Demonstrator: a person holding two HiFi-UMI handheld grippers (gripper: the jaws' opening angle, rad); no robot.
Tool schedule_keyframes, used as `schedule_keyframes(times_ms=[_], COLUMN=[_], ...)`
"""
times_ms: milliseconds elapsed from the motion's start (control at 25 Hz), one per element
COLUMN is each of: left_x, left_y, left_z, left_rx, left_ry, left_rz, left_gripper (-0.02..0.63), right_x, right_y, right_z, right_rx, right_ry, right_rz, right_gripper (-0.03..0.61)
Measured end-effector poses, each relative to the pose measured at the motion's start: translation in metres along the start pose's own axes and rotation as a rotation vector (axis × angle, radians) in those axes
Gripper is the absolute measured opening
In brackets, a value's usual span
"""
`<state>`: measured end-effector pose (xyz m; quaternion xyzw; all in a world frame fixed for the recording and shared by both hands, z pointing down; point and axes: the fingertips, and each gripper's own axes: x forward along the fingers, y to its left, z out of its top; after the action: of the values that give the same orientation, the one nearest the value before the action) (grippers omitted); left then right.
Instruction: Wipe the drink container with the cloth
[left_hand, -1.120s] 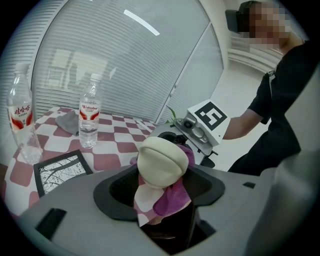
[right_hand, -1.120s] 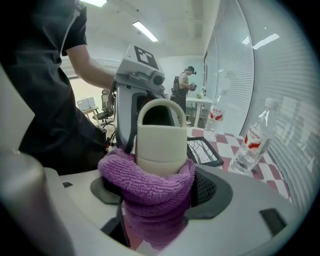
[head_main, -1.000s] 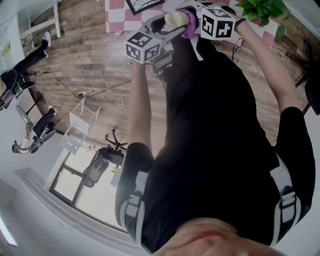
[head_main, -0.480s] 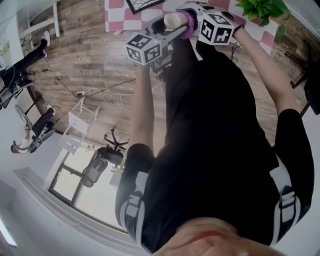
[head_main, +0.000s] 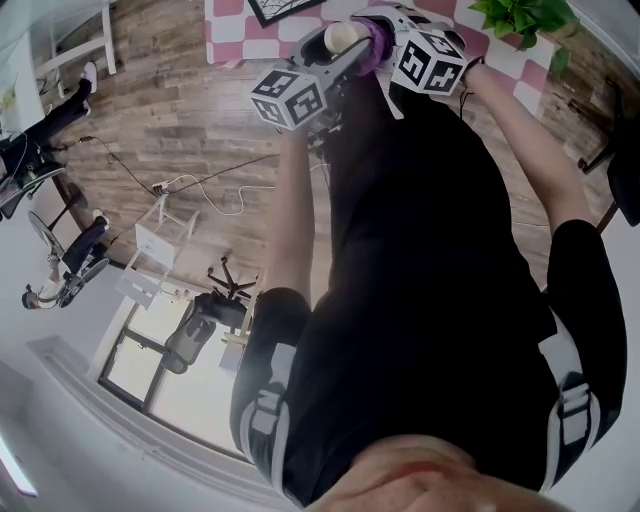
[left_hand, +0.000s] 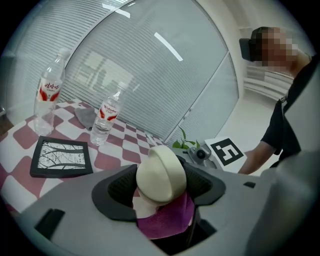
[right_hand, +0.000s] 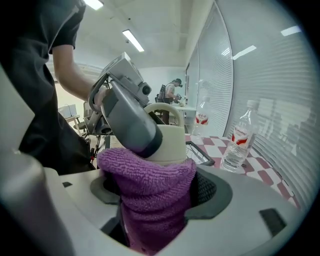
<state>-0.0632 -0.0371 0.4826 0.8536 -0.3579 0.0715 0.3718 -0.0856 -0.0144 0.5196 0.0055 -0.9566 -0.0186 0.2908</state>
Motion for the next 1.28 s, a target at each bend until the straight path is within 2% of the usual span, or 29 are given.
schedule_keyframes(times_ms=[280,600,960,1280], left_x=[-0.003,-0.008,-0.013,-0.019], left_y=[-0.006,-0.021,-0.034,-0.038], left_z=[-0.007,-0.019,-0.032,-0.042], left_rx=[0.099,0.291,0.461,0.562], left_ry=[0.064,0.148,0.213,0.262], left_rz=[-0.063,-0.143,-0.17,-0.173], left_gripper=[0.302,0.302,0.302,0.302], right_x=[0.003,0.001,-0.001,-0.001], right_y=[0.012,0.028,0.035,0.04], right_z=[-0.014,-0.057,-0.105,-0.11], right_rx=[0.003,-0.011,-0.084,-0.138], right_ry=[0.014,0.143,0.293,0.362], right_rz=[0.159,0.34,0.425,0.478], right_gripper=[0.351,0.351,0.351,0.353])
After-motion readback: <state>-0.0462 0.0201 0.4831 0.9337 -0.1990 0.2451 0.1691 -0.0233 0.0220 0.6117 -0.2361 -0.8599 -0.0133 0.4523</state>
